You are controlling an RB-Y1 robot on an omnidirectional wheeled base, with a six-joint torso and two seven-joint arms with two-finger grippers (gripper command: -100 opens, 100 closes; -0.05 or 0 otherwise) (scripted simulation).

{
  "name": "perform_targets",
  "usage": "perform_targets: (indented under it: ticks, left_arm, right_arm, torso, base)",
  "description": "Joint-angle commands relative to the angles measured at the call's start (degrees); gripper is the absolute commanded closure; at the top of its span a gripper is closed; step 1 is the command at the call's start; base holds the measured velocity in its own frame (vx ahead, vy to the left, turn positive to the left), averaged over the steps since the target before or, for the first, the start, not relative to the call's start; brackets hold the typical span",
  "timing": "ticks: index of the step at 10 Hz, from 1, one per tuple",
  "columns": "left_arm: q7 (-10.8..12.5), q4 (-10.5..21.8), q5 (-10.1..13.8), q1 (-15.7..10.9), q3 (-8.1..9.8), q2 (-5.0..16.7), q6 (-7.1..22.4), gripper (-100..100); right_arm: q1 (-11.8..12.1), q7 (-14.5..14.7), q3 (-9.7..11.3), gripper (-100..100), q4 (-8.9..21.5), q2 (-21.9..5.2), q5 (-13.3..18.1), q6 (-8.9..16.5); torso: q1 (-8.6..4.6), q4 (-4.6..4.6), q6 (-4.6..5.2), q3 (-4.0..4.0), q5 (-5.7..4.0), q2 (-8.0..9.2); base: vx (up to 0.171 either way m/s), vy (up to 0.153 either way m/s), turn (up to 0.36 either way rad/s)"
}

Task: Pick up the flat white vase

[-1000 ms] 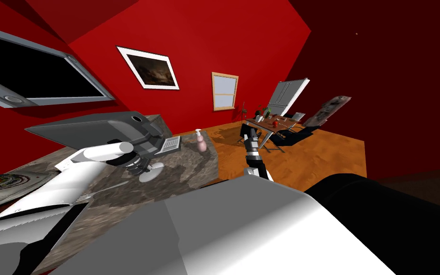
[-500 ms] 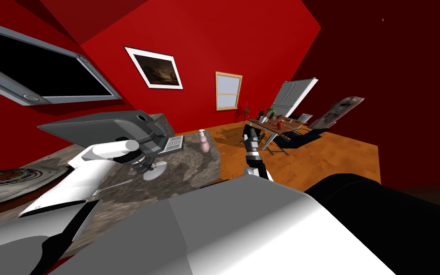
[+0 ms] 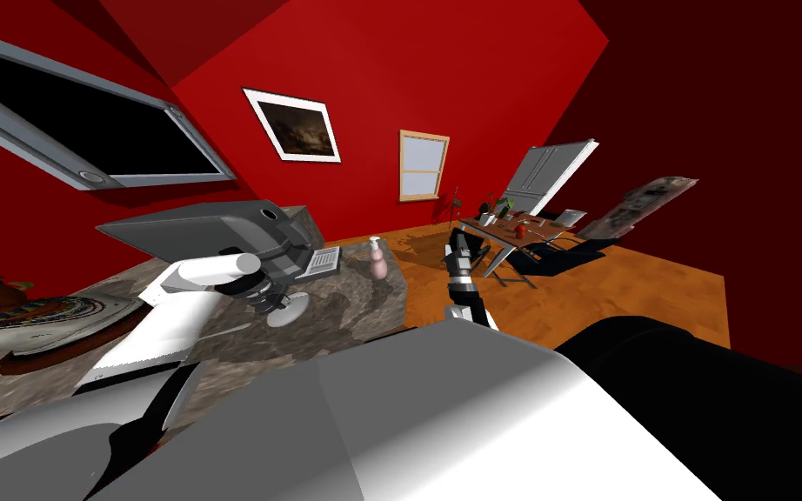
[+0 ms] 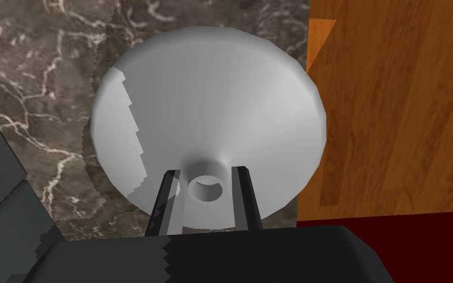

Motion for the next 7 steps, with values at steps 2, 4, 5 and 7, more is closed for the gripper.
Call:
perform_targets:
  ticks: [2,4,5,7]
  left_arm:
    - [0.6,-4.28,-2.93,0.9,2.58,-2.64,3.69,100]
    - [0.86,-7.74,-4.87,1.45,4.28,-4.4,5.92,100]
    - [0.86,-8.74,-4.87,1.45,4.28,-4.4,5.92,100]
    - [0.8,-8.22,-4.59,1.54,4.17,-4.12,5.75,0]
  right_arm:
    - [0.0,0.0,0.0,0,0.0,0.0,0.0,0.0]
    - [-0.01,0.0,0.0,0,0.0,0.0,0.0,0.0]
    - [0.0,0.0,0.0,0,0.0,0.0,0.0,0.0]
    - [-0.01,0.0,0.01,0,0.0,0.0,0.0,0.0]
  torso:
    - [-0.03,0.02,0.04,0.02,-0.02,0.01]
    - [-0.03,0.04,0.02,0.05,-0.03,0.06]
    - [0.0,0.04,-0.03,0.04,-0.02,0.04]
    - [-0.08,0.05,0.03,0.08,-0.03,0.12]
  base:
    - [0.036,0.018,0.087]
    - [0.036,0.026,0.086]
    - [0.041,0.019,0.055]
    - [0.005,0.001,0.003]
